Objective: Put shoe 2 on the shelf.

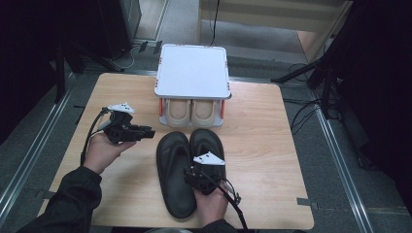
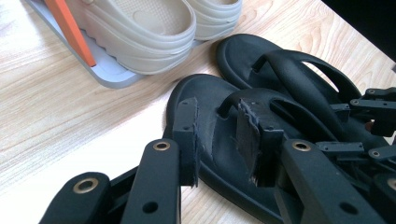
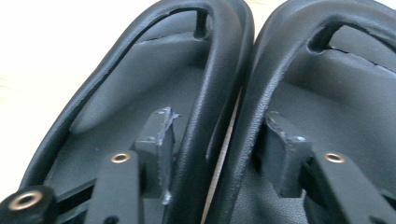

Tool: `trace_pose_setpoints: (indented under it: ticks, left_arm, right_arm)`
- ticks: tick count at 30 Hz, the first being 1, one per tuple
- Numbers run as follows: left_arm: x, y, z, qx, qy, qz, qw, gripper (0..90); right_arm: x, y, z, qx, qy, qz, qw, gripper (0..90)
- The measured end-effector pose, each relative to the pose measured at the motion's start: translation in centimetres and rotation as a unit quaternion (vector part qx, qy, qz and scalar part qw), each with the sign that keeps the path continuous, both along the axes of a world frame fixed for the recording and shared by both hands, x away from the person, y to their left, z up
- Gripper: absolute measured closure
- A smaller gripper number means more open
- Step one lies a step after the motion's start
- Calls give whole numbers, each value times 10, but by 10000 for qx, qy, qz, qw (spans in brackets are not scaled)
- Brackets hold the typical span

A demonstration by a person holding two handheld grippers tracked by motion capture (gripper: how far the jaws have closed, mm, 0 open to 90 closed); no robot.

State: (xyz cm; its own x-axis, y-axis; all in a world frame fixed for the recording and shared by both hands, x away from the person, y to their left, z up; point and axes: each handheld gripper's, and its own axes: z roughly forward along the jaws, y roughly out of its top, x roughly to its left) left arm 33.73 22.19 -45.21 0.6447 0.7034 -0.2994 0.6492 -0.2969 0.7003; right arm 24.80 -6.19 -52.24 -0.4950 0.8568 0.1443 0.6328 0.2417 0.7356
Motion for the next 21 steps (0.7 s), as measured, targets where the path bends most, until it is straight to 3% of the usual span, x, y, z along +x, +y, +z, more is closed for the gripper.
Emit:
trace_pose_setpoints:
  ticks: [21]
  left_arm:
    - [2,3,-3,-23,54,63,10000,700]
  right_arm:
    - [5,-9,3,197,261,-50,9995,698]
